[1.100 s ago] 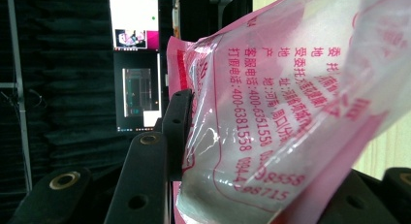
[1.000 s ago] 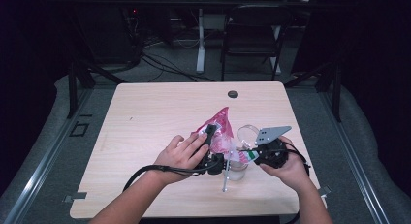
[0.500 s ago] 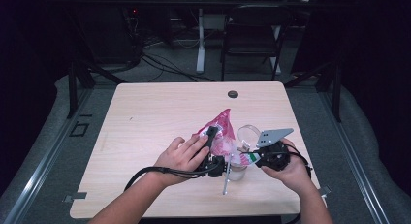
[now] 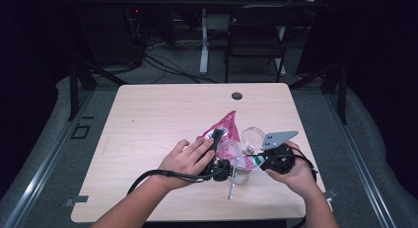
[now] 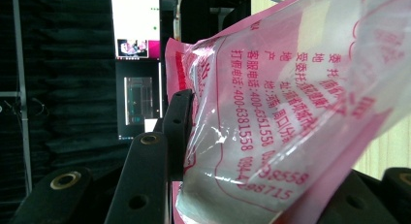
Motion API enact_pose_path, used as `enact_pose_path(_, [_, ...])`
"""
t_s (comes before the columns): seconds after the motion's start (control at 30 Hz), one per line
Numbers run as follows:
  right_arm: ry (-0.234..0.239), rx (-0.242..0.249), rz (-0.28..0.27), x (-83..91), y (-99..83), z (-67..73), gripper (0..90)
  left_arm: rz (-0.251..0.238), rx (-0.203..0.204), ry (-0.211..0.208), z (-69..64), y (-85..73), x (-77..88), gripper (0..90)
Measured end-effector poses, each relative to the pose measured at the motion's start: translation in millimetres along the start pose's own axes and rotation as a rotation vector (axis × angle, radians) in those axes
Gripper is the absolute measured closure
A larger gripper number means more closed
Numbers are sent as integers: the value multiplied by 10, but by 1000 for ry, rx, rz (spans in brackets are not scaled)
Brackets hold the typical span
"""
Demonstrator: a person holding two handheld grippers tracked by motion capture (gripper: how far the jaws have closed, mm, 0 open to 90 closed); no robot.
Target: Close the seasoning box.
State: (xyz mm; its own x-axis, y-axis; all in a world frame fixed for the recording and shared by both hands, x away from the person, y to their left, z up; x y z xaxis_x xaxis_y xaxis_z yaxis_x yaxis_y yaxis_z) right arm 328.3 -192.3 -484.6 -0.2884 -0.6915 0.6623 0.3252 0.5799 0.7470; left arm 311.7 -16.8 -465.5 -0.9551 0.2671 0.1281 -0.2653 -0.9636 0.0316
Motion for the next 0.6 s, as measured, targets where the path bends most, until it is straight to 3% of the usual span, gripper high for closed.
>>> enact_pose_path(0.53, [2,-1,1,-28,9,-4,897,14,3,-10,-1,-12,3,649])
enact_pose_path(0.6, [0,-7,-3,-36,8,-7,897,-1,-5,4,5,-10,-8,649])
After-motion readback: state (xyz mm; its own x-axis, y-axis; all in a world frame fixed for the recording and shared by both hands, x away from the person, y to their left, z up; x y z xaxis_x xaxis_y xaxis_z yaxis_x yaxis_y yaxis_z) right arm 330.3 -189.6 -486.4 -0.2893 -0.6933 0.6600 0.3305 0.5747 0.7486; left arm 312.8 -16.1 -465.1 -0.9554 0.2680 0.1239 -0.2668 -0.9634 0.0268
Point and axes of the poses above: each handheld gripper's, and its own axes: x roughly backward along the jaws, y roughly out of its top, z roughly to its left, the point moved 4 cm from there along -x, roughly forward along the jaws, and after that the axes turned 4 degrees about y, right-handed, at the moved point
